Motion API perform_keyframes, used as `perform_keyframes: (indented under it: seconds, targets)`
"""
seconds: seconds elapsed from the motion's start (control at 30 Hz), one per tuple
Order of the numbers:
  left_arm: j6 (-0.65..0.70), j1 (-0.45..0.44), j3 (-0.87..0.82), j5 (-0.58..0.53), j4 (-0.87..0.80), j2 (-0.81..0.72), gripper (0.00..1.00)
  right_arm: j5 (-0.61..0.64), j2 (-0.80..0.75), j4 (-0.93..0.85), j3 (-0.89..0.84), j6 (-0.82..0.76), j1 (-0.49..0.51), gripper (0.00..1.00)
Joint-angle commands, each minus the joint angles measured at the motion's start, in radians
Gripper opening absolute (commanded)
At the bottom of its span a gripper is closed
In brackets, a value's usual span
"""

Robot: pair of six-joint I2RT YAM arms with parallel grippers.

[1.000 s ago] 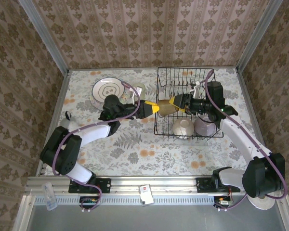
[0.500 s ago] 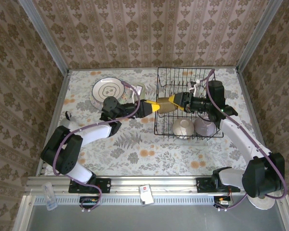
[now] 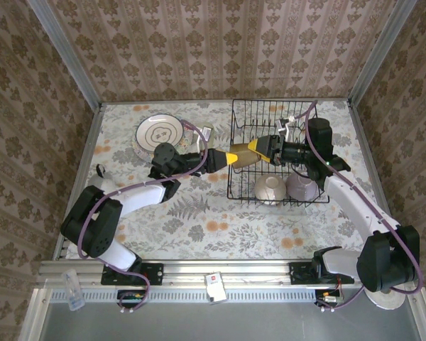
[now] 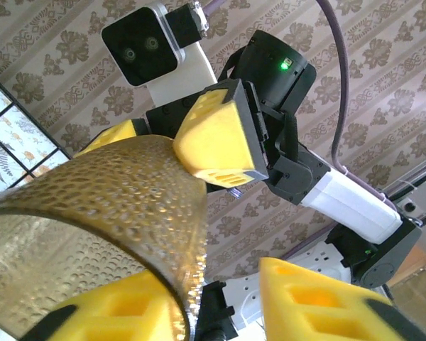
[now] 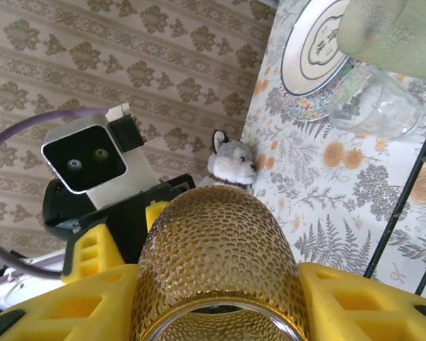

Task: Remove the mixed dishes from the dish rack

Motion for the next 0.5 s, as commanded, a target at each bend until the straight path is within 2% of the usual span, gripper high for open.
perform_keyframes:
  seconds: [0.0,0.3,0.47]
  targets:
    - [-0.009,-0.029,0.054,0.033,0.105,-0.006,0.24,0.030,0.019,0.011,-0.026,-0.002,-0.003,0.34]
    - [-0.018,-0.030,0.067,0.029,0.106,0.007,0.00,0.016,0.013,0.020,-0.033,-0.002,-0.003,0.35]
    - [-0.020,-0.031,0.068,0.026,0.106,0.011,0.00,0.013,0.010,0.024,-0.036,-0.003,-0.002,0.35]
